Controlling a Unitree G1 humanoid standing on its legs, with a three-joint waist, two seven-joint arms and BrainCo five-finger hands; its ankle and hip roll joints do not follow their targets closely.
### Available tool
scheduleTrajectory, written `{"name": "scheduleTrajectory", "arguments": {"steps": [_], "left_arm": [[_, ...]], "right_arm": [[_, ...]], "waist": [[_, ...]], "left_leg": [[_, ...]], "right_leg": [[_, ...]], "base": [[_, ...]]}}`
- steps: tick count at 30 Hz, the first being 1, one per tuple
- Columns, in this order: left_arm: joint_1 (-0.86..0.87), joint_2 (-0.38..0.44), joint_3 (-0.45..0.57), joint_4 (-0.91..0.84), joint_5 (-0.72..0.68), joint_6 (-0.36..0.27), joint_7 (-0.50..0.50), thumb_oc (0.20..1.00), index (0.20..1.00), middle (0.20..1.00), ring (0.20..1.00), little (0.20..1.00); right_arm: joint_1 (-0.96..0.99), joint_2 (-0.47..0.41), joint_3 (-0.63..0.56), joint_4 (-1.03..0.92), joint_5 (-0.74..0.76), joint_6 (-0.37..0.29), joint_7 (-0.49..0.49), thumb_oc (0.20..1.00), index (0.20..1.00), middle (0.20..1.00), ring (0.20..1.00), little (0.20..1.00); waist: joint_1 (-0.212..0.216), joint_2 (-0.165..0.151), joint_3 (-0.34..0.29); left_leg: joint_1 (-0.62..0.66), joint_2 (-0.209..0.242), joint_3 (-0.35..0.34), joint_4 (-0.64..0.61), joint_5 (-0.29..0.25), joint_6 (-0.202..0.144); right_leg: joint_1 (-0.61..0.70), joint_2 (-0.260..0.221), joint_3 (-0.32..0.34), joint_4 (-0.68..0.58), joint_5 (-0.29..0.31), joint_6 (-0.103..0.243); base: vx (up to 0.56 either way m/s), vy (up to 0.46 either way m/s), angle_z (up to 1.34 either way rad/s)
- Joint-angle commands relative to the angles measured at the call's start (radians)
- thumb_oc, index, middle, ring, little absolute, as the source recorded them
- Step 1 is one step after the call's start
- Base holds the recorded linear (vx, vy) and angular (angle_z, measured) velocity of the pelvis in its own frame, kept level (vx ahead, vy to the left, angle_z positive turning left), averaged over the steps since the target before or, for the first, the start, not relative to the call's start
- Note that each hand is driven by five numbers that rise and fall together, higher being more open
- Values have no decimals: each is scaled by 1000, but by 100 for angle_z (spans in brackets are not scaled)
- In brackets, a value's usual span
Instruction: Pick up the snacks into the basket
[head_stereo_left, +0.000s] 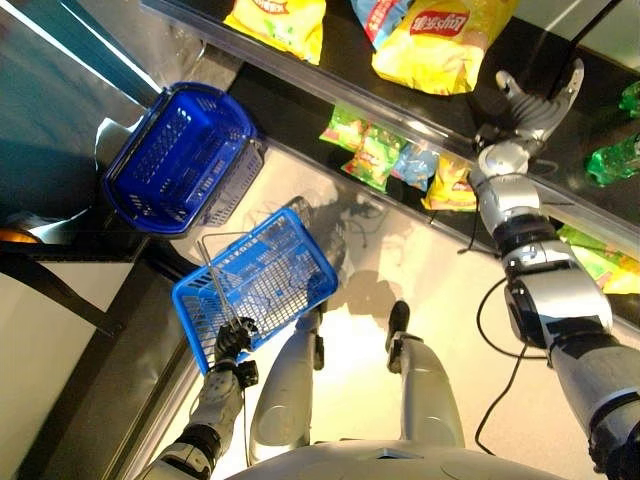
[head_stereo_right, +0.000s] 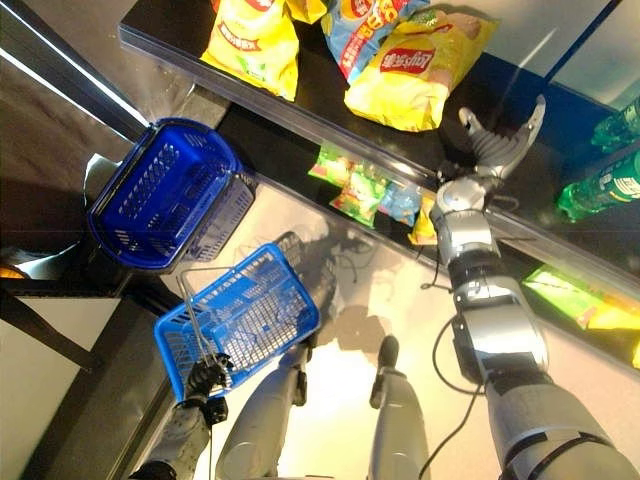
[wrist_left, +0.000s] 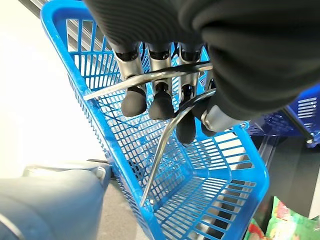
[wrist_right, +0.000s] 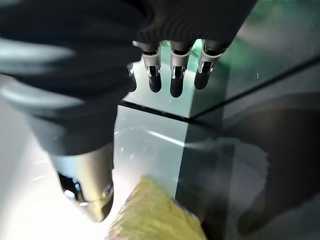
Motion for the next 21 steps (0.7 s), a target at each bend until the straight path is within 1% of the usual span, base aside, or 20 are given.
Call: {"name": "scheduleTrajectory", "arguments": {"steps": [1,7,9,10,17,21], "left_arm": [[-19,-4,-28,16,-24,-3,11,200,200,200,200,200],[-26,-3,-35,23,-36,0,21,200,200,200,200,200],[-29,-2,-36,26,-38,3,25,200,200,200,200,200],[-32,-2,-40,31,-37,7,26,200,200,200,200,200],[-33,2,-49,28,-39,17,26,200,200,200,200,200],[-36,5,-46,23,-36,22,26,200,200,200,200,200]], "right_arm": [[-123,-78,58,7,85,-81,26,1000,1000,1000,1000,1000],[-206,-79,80,56,149,-98,42,1000,1000,1000,1000,1000],[-219,-64,84,59,173,-106,41,1000,1000,1000,1000,1000],[-235,-64,79,79,210,-115,57,1000,1000,1000,1000,1000],[-314,-53,121,218,265,-101,92,1000,1000,1000,1000,1000],[-340,-56,142,264,304,-91,136,1000,1000,1000,1000,1000]], "waist": [[5,14,24],[7,11,32],[8,9,32],[8,7,34],[16,14,40],[20,13,50]], "left_leg": [[28,-62,-7,46,-86,36],[14,-66,-4,49,-90,35],[9,-66,-3,53,-91,35],[7,-67,-3,54,-93,35],[-4,-67,-1,55,-93,33],[-11,-67,-4,57,-91,32]], "right_leg": [[24,15,-21,-113,149,6],[13,12,-15,-113,151,5],[8,12,-15,-109,151,5],[5,12,-13,-106,151,4],[-3,12,-12,-108,154,2],[-8,13,-13,-109,158,1]], "base": [[0,0,0],[0,0,0],[0,0,0],[0,0,0],[0,0,0],[0,0,0]]}}
